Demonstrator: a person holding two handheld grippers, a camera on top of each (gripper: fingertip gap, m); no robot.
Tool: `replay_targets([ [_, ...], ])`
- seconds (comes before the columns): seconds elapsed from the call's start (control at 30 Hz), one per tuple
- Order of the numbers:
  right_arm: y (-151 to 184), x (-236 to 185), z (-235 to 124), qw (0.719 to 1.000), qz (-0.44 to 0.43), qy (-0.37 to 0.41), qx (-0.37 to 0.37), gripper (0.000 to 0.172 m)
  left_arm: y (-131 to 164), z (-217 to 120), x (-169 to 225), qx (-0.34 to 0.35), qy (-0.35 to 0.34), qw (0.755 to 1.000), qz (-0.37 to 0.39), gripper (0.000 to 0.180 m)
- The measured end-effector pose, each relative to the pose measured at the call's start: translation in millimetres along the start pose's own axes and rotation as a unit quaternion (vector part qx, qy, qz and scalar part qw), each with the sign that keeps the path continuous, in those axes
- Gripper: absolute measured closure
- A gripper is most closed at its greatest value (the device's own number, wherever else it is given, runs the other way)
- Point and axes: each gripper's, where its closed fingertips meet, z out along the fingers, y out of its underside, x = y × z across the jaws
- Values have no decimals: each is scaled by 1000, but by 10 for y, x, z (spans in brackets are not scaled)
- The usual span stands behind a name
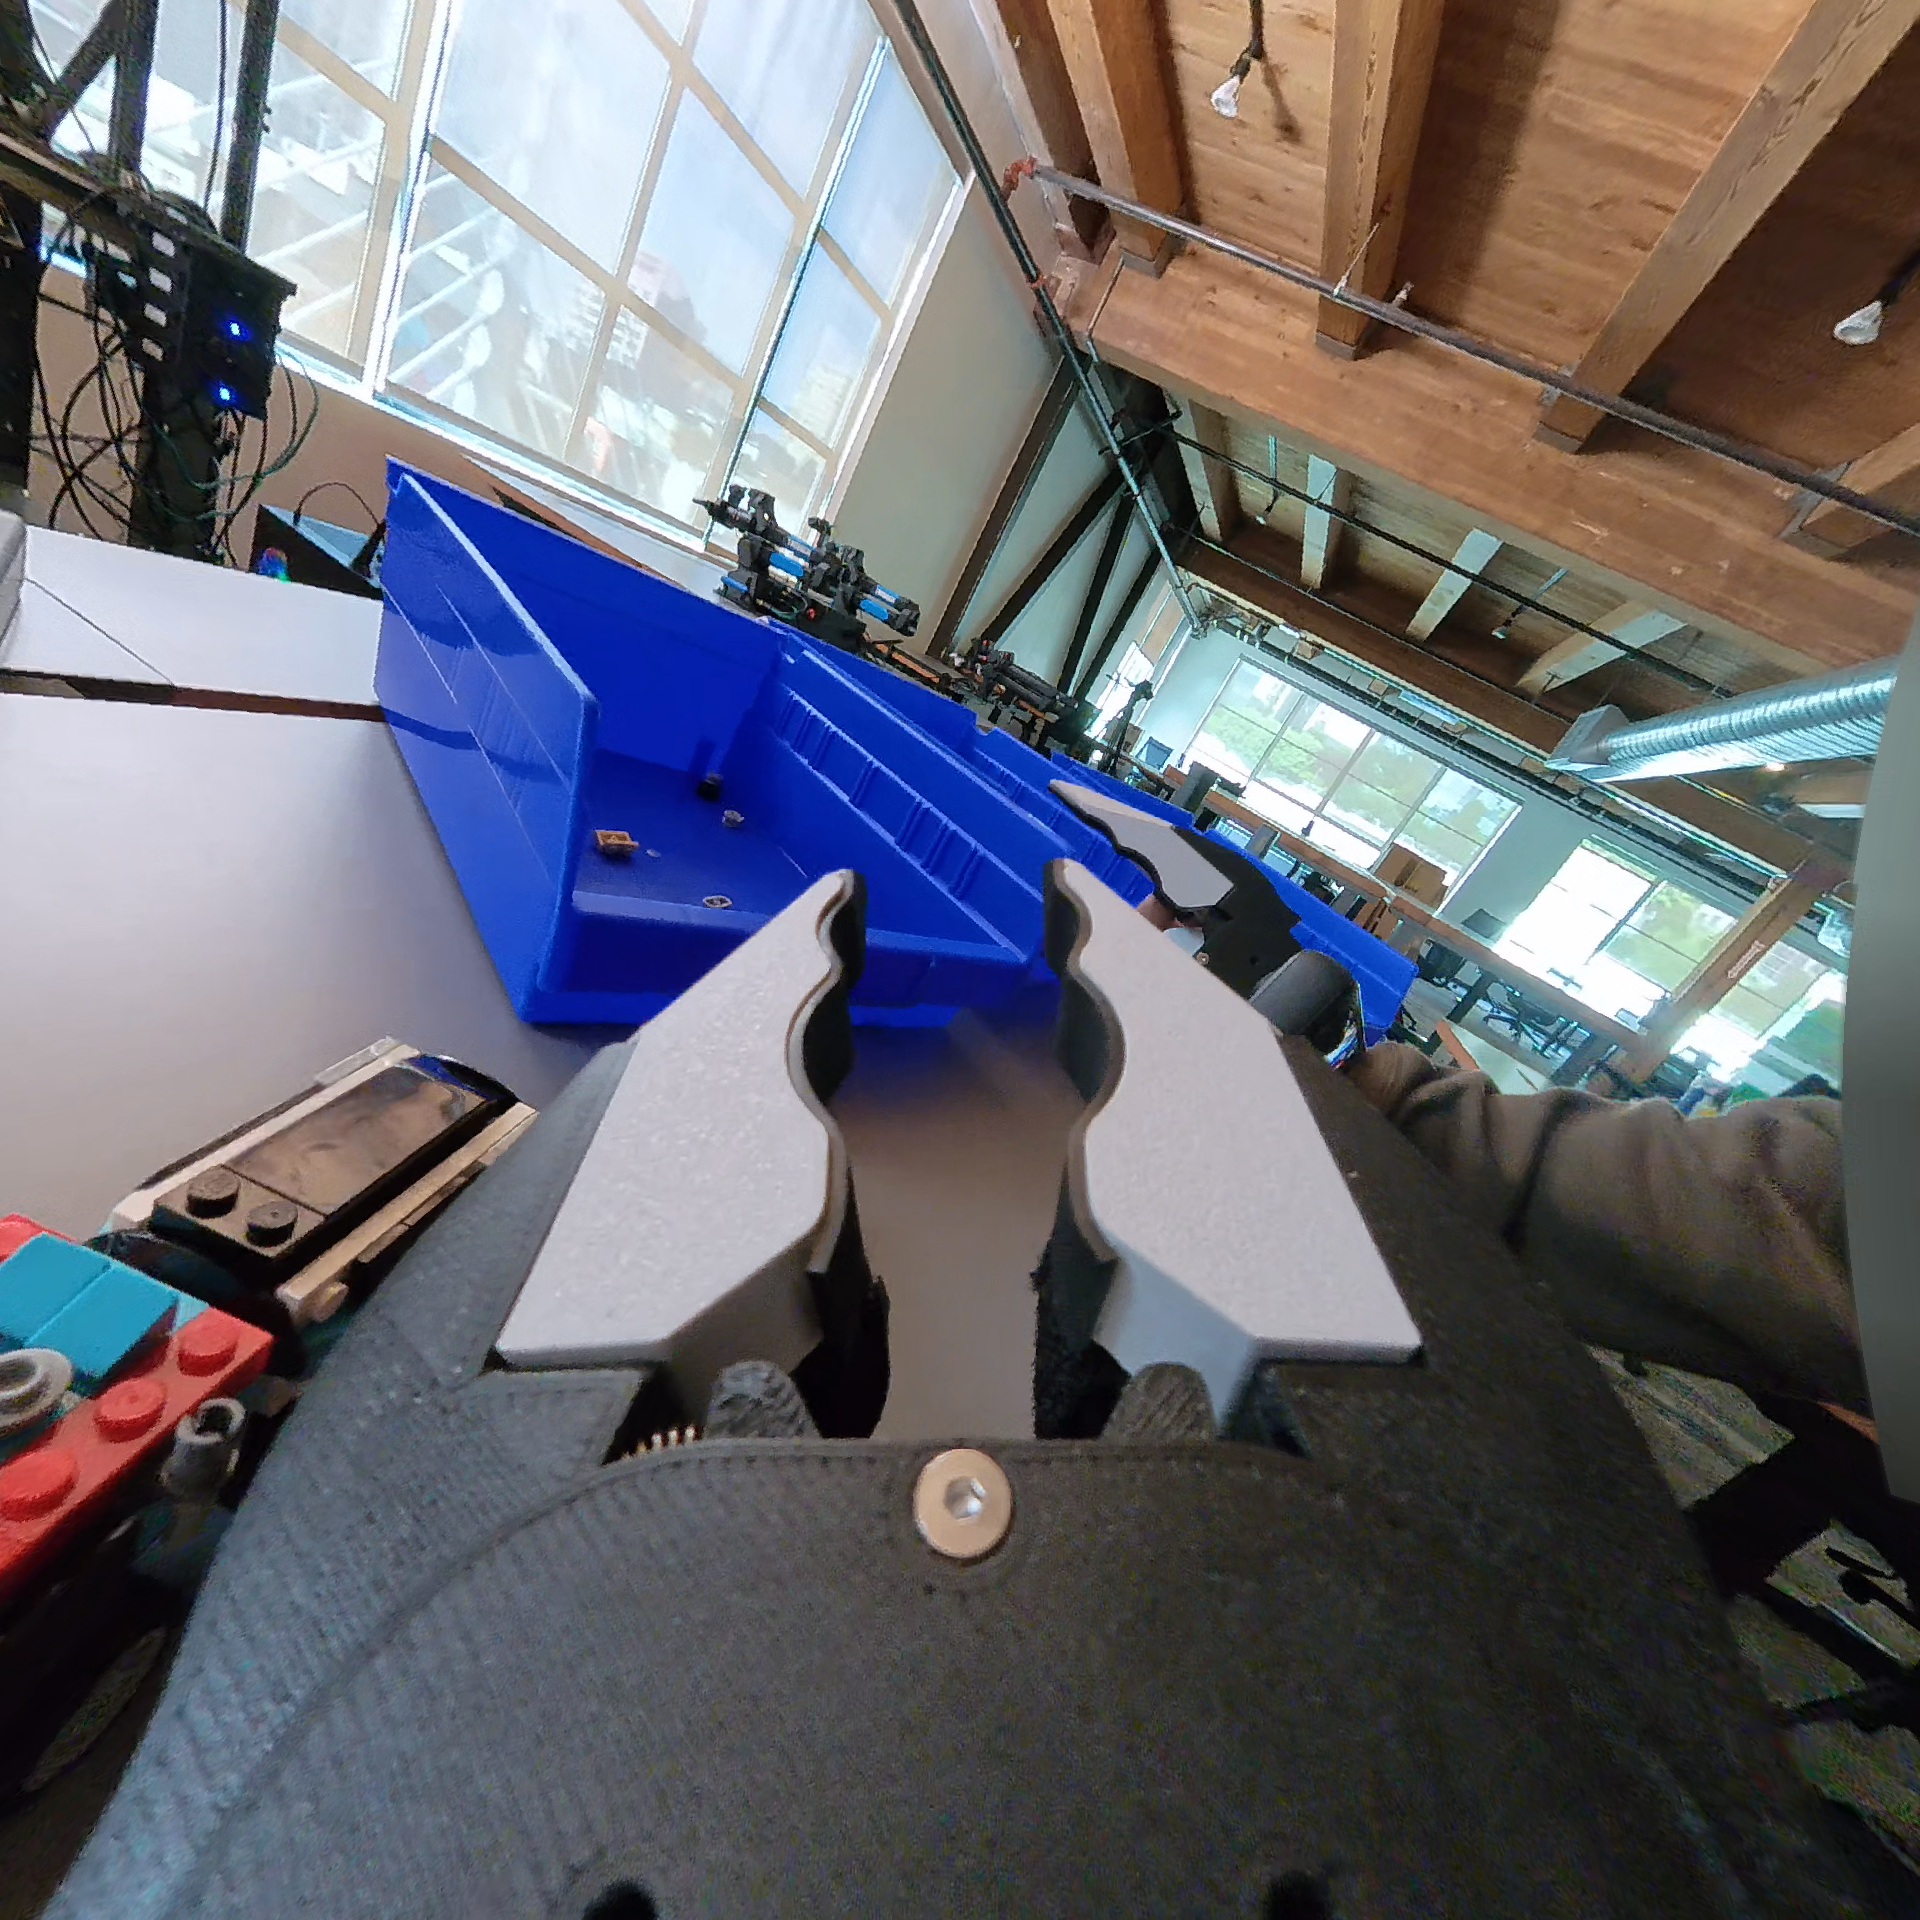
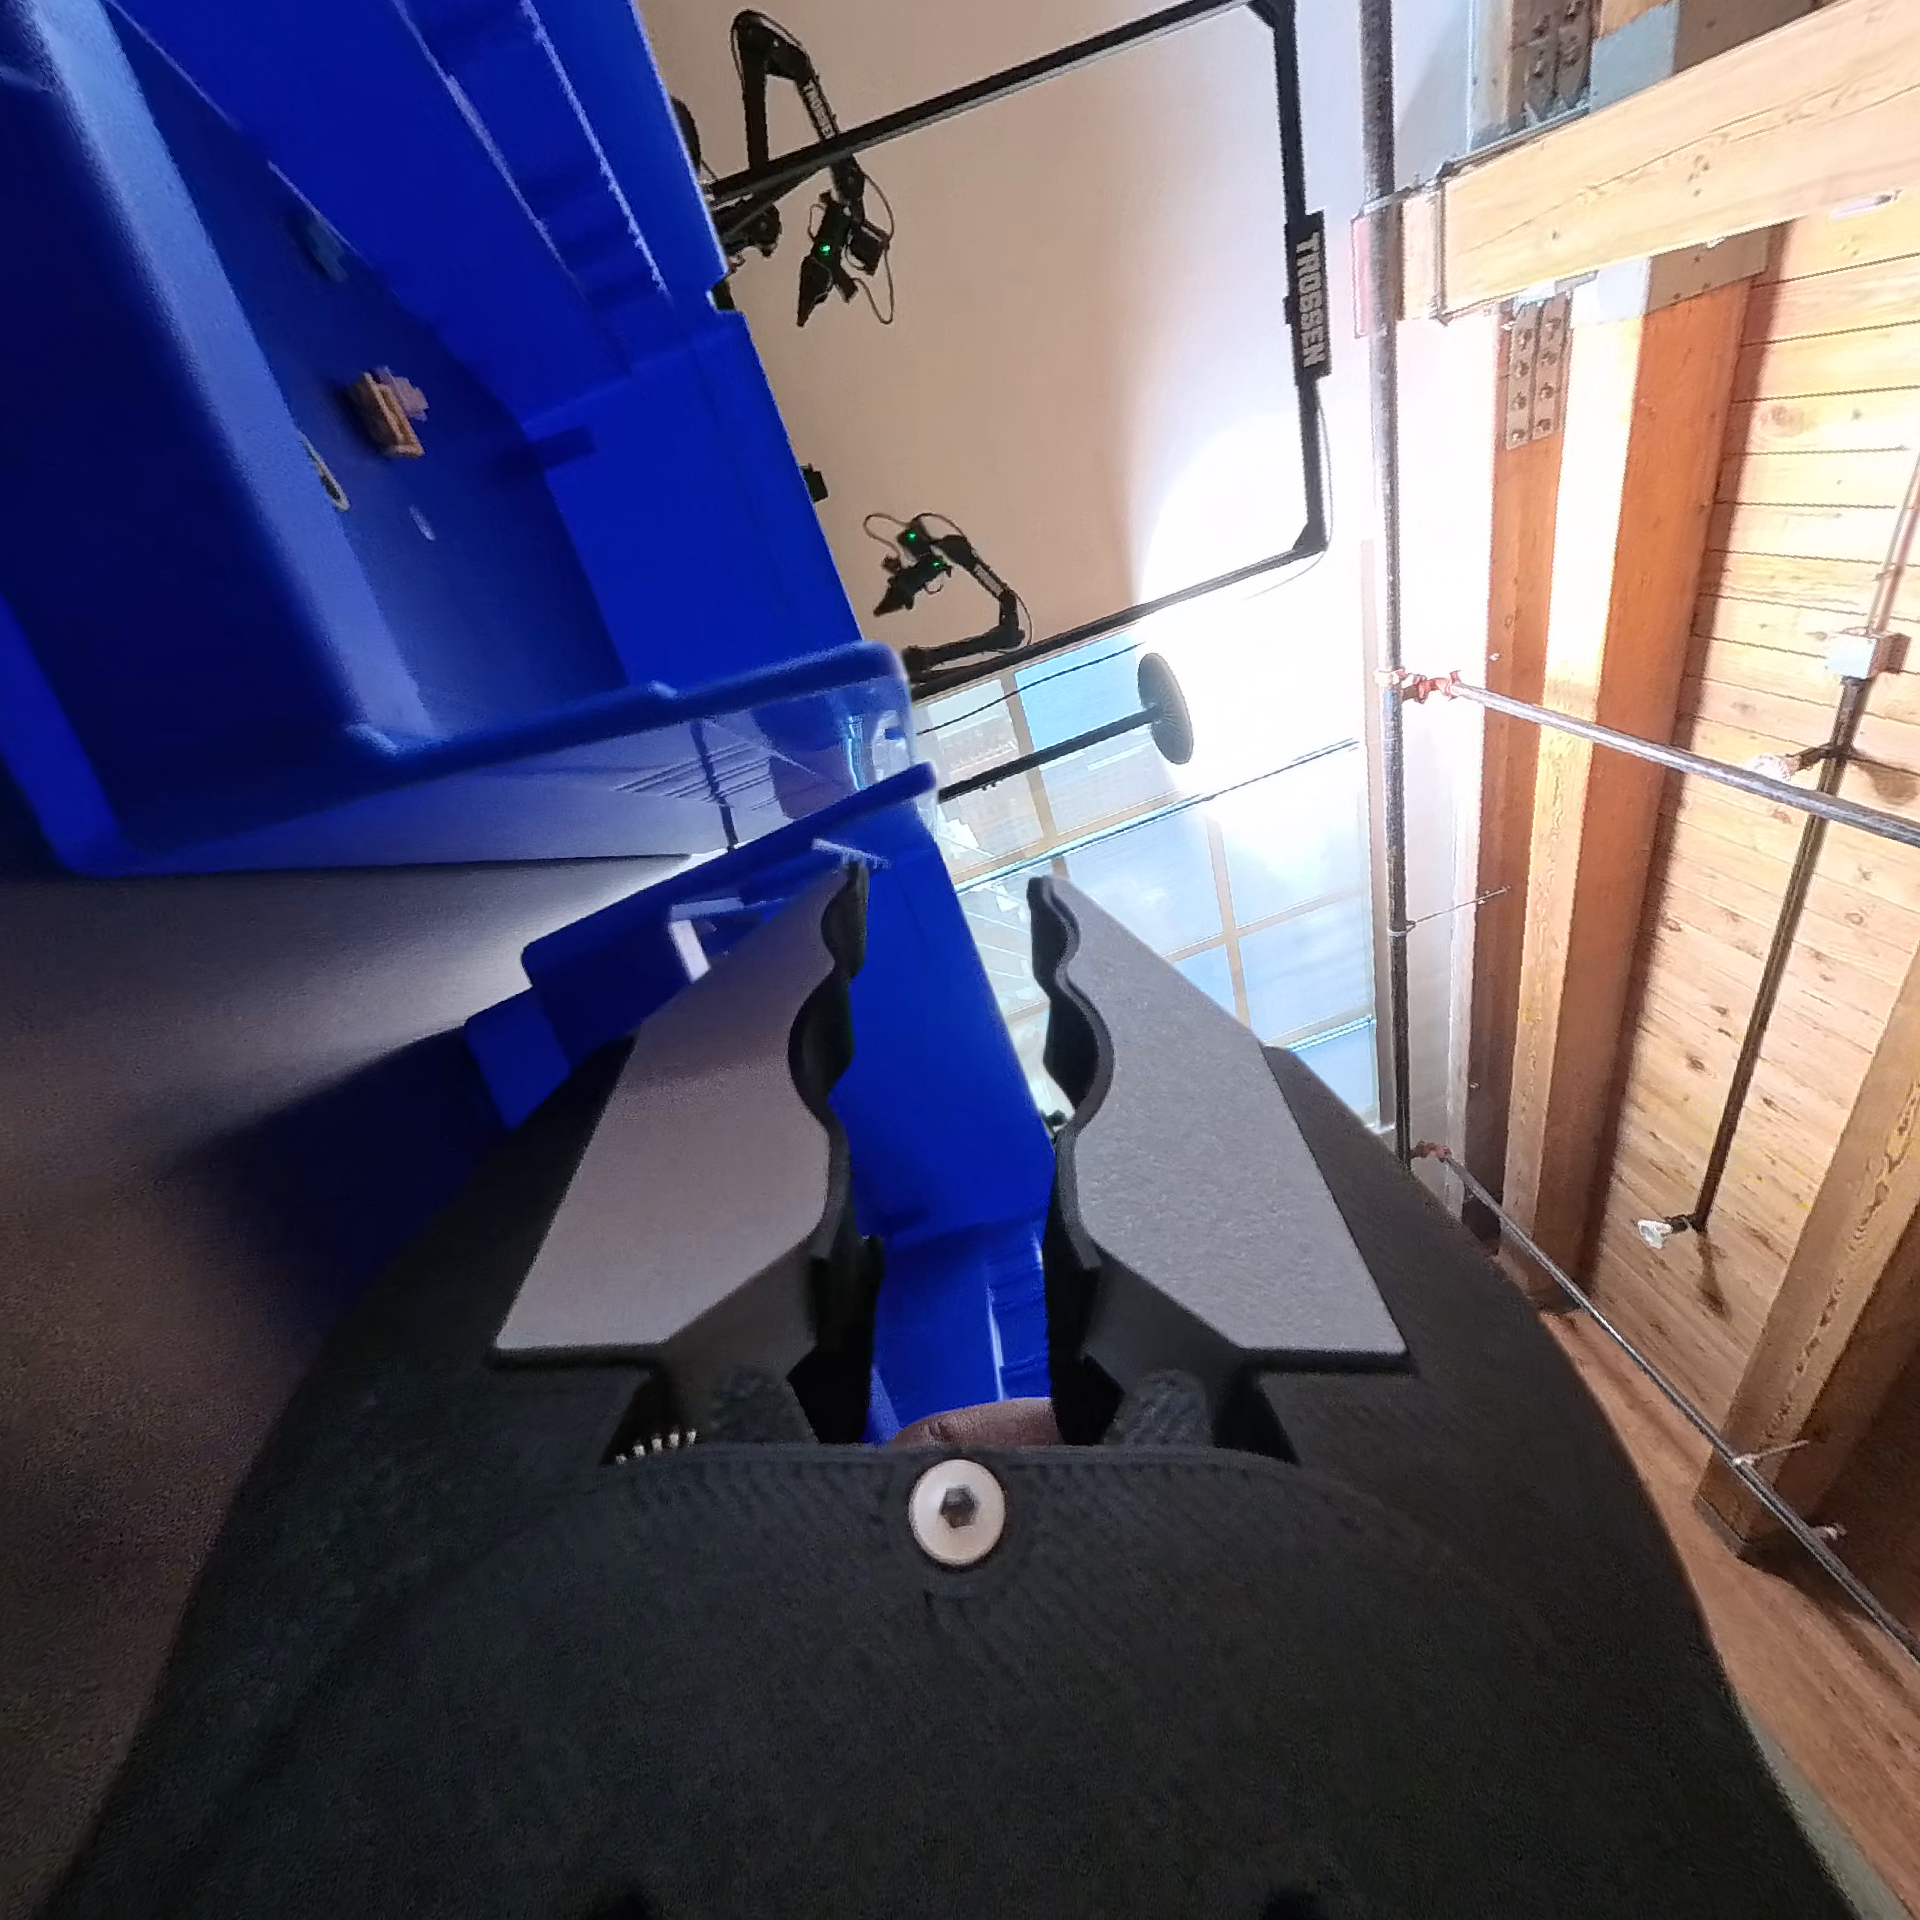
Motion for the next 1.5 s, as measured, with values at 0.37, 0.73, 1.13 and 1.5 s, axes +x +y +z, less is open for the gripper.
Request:
replay_targets([
  [0.37,-142,443,-522,997,32,67,32,139,106,-240,243,-16,-22,999,41,143],
  [0.73,90,457,-1215,998,51,27,-2,139,53,-831,559,49,-68,995,52,143],
  [1.13,161,274,-1125,997,76,-17,-29,140,100,-784,503,27,-66,997,34,141],
  [1.5,198,175,-1114,995,81,-41,-42,140,86,-803,501,32,-73,996,40,141],
])
